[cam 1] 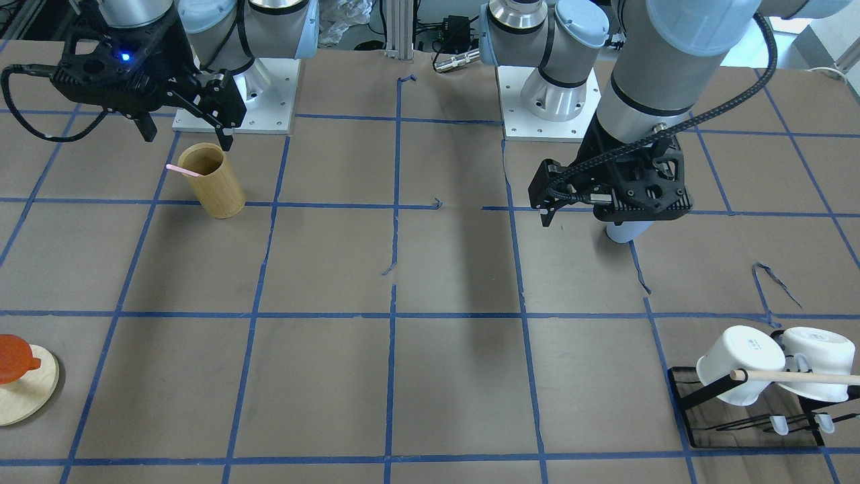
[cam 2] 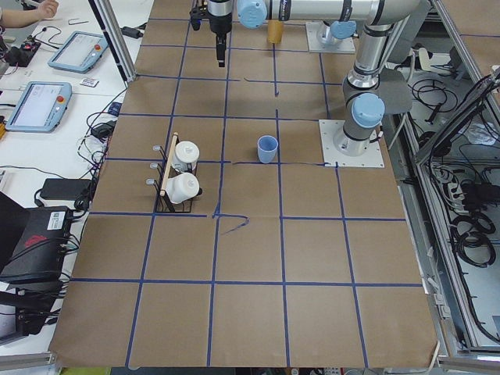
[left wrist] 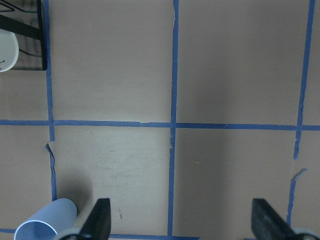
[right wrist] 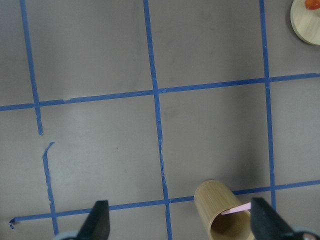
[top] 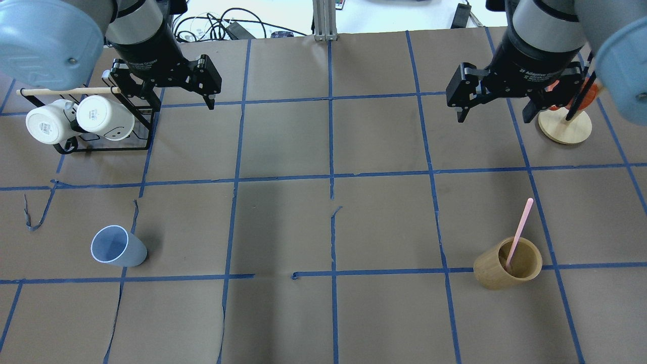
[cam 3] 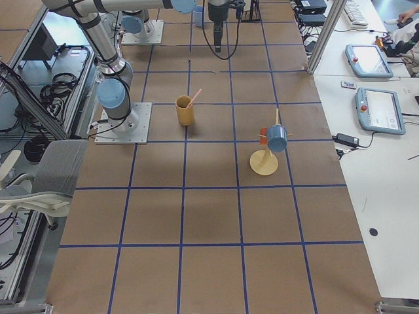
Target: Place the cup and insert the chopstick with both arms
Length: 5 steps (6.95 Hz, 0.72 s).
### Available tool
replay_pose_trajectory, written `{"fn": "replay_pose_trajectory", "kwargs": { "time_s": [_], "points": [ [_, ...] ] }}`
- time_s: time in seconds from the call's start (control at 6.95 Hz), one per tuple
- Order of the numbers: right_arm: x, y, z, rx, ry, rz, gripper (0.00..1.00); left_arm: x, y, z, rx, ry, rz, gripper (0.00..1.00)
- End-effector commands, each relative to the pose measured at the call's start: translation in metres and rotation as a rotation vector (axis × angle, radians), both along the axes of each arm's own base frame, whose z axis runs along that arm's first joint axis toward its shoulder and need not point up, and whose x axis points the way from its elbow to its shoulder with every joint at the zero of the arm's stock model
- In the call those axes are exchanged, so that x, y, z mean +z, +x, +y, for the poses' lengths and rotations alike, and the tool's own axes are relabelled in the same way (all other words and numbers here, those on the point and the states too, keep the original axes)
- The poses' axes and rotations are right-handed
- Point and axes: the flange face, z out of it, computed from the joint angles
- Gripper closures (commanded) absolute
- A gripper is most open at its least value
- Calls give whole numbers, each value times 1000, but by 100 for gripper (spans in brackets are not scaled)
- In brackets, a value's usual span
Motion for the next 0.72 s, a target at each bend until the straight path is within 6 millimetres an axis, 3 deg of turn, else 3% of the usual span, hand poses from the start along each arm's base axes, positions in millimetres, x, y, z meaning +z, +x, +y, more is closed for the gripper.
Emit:
{"fn": "replay_pose_trajectory", "kwargs": {
  "time_s": [0.0, 0.29, 0.43, 0.58],
  "points": [
    [0, -1, 0, 0, 0, 4, 0, -1, 0, 0, 0, 1, 3, 0],
    [-3, -2, -2, -3, 8, 5, 0, -8, 0, 0, -5, 15, 4, 0],
    [-4, -4, -3, -6, 8, 8, 0, -25, 5, 2, -5, 38, -1, 0],
    [-7, -15, -7, -18, 14, 53, 0, -58, 19, 5, -12, 59, -8, 0]
  ]
}}
